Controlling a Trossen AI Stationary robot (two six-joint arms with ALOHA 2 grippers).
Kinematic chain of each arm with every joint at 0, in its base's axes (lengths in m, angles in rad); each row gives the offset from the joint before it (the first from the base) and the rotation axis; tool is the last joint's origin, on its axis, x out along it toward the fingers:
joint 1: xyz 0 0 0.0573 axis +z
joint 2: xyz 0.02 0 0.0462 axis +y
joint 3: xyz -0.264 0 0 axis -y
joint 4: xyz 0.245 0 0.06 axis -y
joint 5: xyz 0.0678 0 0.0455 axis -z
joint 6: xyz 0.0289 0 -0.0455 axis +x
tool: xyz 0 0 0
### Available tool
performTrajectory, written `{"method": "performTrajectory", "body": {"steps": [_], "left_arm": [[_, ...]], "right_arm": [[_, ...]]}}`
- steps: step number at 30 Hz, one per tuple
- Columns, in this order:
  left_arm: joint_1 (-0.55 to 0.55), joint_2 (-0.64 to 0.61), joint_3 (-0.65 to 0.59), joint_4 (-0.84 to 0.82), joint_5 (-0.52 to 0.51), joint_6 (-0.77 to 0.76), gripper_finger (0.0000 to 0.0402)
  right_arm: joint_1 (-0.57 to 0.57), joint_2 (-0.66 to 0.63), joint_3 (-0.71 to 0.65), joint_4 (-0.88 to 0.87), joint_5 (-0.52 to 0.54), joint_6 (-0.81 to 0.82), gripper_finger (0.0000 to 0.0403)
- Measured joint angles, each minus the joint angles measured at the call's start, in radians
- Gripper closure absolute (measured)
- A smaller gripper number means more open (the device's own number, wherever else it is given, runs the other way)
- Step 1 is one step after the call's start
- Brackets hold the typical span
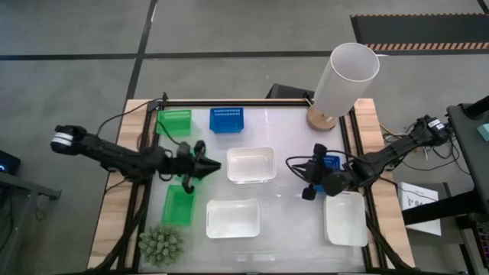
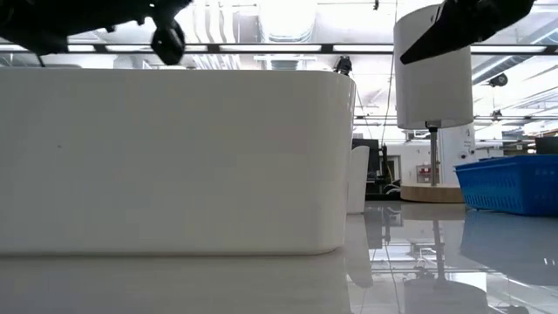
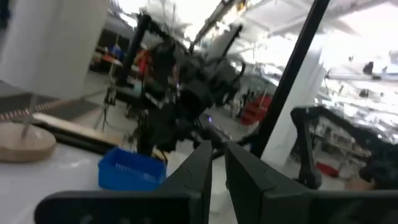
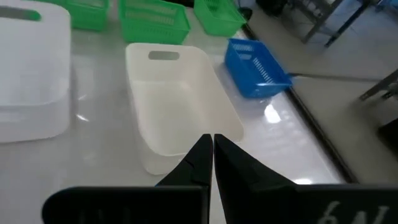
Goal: Stack baskets by color
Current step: Stack the bottom right white bin on the top white bin
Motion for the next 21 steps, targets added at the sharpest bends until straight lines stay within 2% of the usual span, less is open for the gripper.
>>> {"method": "performTrajectory", "body": {"steps": [6,12,16,21], "left_arm": [[-0.002,0.084,0.066,0.001,0.051,0.000,0.0373],[0.000,0.080,0.073,0.004,0.056,0.002,0.0373],[0.000,0.058,0.071,0.005,0.055,0.006,0.0373],[0.000,0.044,0.069,0.004,0.055,0.036,0.0373]], "right_arm": [[0.000,0.003,0.028,0.007,-0.395,0.217,0.0394],[0.000,0.020,0.030,-0.043,-0.666,0.642,0.0394],[0.007,0.064,0.031,-0.262,-0.758,0.922,0.0394],[0.032,0.161,0.067,-0.574,-0.891,1.107,0.0394]]}}
